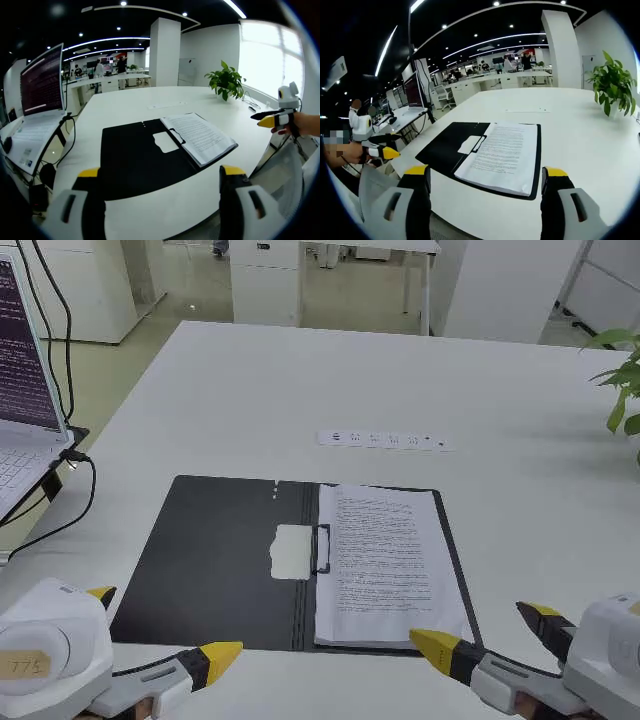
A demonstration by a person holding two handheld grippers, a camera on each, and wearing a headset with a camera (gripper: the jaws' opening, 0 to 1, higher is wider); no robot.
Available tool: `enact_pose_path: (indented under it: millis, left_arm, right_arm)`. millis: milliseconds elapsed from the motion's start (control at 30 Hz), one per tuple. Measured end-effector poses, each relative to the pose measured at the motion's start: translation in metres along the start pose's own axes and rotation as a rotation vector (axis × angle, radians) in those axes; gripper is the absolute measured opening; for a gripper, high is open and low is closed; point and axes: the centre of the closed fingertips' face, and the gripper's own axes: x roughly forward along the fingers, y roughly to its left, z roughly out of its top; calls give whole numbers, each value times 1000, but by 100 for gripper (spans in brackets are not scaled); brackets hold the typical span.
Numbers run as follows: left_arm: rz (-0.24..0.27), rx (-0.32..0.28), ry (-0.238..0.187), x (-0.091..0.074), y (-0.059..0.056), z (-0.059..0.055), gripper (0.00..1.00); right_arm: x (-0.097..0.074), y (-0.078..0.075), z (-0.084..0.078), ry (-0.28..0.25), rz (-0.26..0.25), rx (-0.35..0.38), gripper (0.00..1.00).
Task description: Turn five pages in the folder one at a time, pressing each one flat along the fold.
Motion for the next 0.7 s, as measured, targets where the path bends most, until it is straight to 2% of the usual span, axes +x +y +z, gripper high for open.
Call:
enact_pose_path:
  millis: [333, 600, 700]
  left_arm:
    - [-2, -6, 2, 1, 0, -3, 93]
    - [-2, 3, -9, 2, 3, 0, 93]
    - [-6, 2, -7, 2, 2, -1, 93]
  right_arm:
    - [0, 1, -1, 3, 0, -13, 88]
    - [-2, -2, 7, -23, -16, -21, 88]
    - [-1, -1, 6, -18, -14, -19, 87]
